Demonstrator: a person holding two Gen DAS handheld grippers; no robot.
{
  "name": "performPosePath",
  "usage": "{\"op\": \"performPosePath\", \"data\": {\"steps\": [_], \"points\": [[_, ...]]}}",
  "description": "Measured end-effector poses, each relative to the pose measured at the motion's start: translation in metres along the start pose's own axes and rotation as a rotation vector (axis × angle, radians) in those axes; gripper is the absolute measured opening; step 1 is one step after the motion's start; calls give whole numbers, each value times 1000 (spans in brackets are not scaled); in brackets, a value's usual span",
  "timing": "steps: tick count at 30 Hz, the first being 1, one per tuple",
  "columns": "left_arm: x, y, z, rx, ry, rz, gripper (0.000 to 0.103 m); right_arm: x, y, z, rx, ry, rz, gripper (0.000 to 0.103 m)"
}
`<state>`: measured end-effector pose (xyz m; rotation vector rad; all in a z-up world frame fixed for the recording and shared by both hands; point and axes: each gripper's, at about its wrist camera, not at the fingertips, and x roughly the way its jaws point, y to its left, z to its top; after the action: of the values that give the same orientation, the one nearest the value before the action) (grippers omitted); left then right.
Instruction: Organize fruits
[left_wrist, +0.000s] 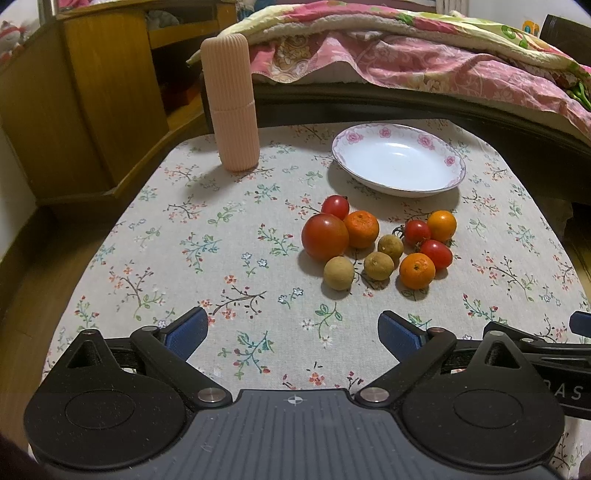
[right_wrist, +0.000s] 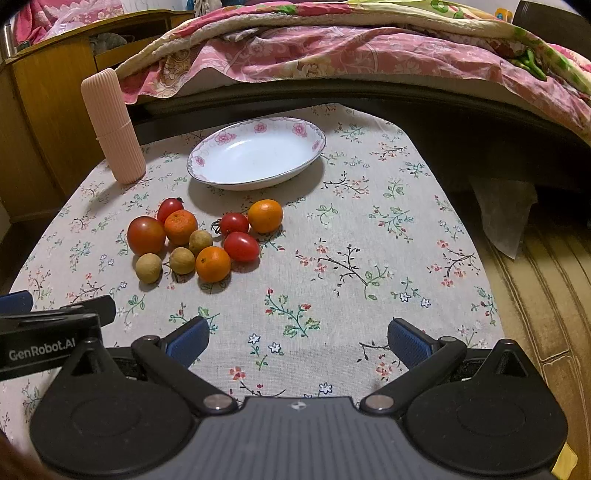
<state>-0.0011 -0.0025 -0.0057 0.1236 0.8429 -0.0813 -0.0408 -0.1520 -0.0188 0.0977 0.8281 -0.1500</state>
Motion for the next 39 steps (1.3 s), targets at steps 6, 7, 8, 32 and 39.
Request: {"op": "performPosePath", "data": {"steps": [6, 7, 8, 32, 39], "points": [[0, 0, 0, 2, 3, -1, 100, 0, 0, -2, -1, 0, -1, 103], [0, 0, 0, 1, 2, -1, 100, 0, 0, -1, -1, 0, -1, 103], [0, 0, 0, 1, 2, -1, 99, 0, 0, -1, -1, 0, -1, 103], [-1, -1, -1, 0, 5, -4, 96, 2, 0, -4, -1, 5, 0, 103], [0, -2, -2, 2, 9, -5, 95, 3, 1, -4, -2, 14, 11, 103]]}}
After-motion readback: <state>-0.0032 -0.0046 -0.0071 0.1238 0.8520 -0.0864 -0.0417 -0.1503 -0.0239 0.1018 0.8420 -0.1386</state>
